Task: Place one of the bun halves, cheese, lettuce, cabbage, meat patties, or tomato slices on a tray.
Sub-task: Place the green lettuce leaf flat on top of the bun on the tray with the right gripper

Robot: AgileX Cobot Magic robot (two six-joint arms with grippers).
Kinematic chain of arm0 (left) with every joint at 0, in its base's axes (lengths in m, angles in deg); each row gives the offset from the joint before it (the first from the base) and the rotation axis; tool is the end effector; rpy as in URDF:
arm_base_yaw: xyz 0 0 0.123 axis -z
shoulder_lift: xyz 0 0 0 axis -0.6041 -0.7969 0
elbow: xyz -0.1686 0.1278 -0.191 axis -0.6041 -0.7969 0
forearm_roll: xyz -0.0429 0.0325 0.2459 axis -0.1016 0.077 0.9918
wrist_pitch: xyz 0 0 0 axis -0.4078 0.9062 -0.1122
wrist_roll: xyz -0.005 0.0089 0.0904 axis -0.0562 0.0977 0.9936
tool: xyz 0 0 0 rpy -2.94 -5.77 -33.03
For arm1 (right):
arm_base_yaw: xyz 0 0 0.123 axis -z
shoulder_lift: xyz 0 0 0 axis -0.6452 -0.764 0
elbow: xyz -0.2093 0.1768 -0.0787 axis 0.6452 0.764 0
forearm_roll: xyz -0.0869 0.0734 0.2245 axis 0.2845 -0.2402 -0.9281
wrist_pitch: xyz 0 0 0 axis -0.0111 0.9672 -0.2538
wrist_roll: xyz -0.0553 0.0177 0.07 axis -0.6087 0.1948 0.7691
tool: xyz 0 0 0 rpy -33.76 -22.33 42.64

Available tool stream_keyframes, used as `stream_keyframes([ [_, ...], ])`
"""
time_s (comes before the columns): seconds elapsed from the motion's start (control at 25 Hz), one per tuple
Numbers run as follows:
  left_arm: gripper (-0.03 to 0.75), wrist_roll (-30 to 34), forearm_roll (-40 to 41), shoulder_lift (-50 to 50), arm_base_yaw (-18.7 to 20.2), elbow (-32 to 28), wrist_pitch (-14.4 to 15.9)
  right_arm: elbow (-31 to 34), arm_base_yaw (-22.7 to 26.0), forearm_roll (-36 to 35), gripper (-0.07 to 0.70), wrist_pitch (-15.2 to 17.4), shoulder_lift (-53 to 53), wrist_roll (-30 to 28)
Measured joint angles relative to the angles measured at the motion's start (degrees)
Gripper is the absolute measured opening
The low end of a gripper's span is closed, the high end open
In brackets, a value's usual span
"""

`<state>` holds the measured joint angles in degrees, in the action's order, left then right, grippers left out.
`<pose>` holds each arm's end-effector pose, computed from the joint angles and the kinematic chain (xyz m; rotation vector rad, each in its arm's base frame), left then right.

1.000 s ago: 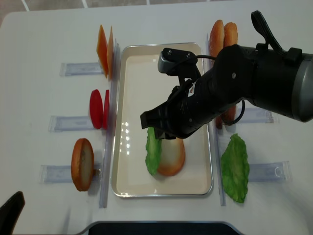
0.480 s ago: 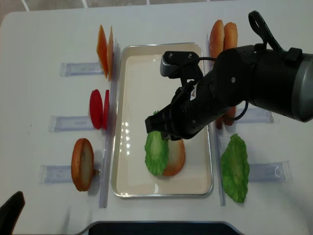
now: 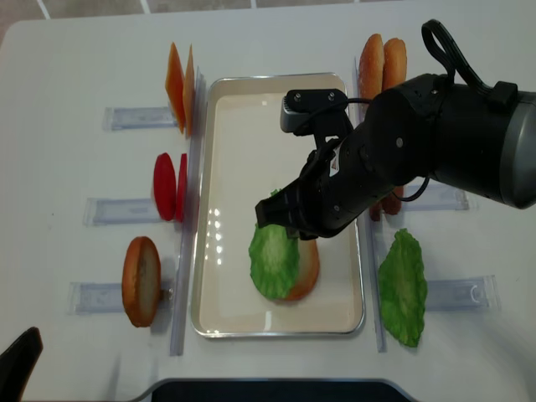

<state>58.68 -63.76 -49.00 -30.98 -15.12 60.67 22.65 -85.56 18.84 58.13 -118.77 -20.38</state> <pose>-0.0071 -0.0024 0.2671 0.1386 2.0964 -0.0978 0.2158 0.2507 0.2171 -0.4781 2.8165 0.6812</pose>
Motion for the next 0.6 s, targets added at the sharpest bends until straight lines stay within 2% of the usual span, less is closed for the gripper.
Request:
stream_keyframes([
  [0.6,0.471,0.0,0.0,0.0,0.0,0.0,0.0,0.0,0.0,0.7,0.068,0.1,0.0,0.6],
])
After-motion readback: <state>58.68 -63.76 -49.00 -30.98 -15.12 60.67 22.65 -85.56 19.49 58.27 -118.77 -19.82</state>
